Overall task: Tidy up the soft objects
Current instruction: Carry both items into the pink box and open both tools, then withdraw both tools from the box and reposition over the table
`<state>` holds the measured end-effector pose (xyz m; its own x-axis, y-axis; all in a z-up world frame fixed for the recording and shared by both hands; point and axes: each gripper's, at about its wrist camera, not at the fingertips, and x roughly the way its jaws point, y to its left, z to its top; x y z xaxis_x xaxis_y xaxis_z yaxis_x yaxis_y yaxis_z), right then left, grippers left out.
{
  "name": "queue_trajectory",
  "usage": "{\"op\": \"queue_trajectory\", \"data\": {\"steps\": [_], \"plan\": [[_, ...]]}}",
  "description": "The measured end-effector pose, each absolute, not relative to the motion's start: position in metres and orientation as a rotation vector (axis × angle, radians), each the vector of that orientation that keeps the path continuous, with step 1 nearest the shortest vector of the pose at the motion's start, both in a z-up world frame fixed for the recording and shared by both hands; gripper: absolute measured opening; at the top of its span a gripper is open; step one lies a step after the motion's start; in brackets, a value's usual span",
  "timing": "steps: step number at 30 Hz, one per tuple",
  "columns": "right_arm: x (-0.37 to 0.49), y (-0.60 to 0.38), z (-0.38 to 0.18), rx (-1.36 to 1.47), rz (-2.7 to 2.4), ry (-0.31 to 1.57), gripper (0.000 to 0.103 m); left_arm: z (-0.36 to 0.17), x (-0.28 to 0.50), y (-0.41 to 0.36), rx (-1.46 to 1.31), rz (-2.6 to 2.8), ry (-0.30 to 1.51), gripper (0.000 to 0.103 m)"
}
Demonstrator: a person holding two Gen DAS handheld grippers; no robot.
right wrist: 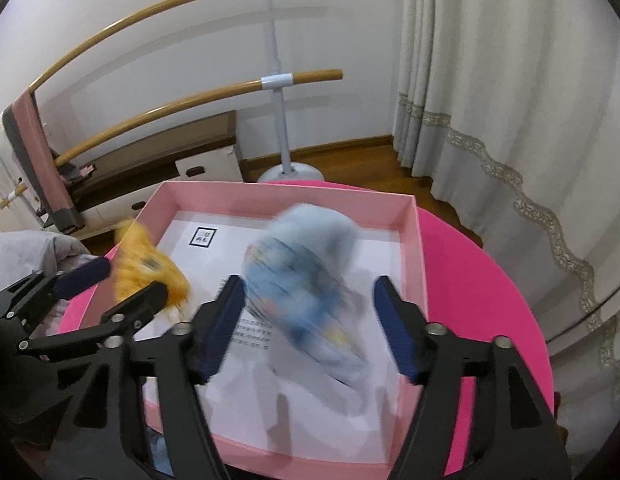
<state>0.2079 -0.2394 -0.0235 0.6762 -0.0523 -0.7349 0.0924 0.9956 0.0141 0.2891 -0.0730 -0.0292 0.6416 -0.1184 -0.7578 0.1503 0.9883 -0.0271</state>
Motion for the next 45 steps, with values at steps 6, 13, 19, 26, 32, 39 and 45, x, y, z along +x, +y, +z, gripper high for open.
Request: {"op": "queue_trajectory", "data": {"steps": [6,13,19,26,32,39,45], "plan": [[0.195,-0.248,-0.011,0.085,-0.087,0.792,0.103,-0.010,0.270,-0.061,-0.018,-0.135,0.802,0.101],[0.168,-0.236,0.013,0.077,-0.103,0.717,0.103,0.008,0.228,-0.035,0.023,-0.075,0.705,0.103],[0.127,-0.222,0.040,0.061,-0.110,0.639,0.103,0.017,0.181,-0.022,0.037,-0.068,0.660,0.103],[0.079,-0.218,0.060,0.068,-0.127,0.573,0.103,0.025,0.132,-0.010,0.028,-0.070,0.615,0.103],[0.035,-0.217,0.060,0.096,-0.136,0.545,0.103,0.026,0.084,-0.007,0.034,-0.076,0.601,0.103],[0.001,-0.209,0.043,0.103,-0.130,0.566,0.103,0.025,0.039,-0.009,0.055,-0.075,0.605,0.103],[-0.023,-0.199,0.041,0.088,-0.133,0.558,0.103,0.027,0.012,-0.007,0.045,-0.070,0.618,0.103]]}}
